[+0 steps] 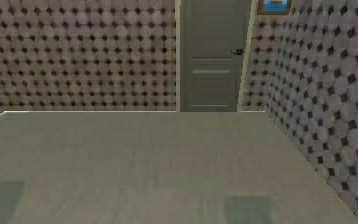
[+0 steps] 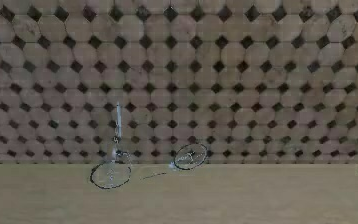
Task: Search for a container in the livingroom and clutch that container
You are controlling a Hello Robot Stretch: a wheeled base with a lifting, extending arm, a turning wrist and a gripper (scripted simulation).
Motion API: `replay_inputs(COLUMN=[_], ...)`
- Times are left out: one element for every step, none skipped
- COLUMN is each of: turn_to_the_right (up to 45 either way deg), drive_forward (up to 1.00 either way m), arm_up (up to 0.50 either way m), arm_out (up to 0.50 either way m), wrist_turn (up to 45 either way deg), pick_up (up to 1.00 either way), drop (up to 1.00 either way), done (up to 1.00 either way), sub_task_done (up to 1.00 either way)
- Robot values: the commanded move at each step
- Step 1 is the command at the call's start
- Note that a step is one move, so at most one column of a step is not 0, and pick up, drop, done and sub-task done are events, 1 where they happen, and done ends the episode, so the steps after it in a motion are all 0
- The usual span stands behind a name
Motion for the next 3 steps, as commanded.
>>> replay_inputs(turn_to_the_right=[45.0, 42.0, 0.0], drive_forward=[0.0, 0.0, 0.15], arm_up=[0.0, 0.0, 0.0], arm_out=[0.0, 0.0, 0.0], wrist_turn=[0.0, 0.0, 0.0], pick_up=[0.0, 0.0, 0.0], drop=[0.0, 0.0, 0.0], done=[0.0, 0.0, 0.0], sub_task_done=[0.0, 0.0, 0.0])
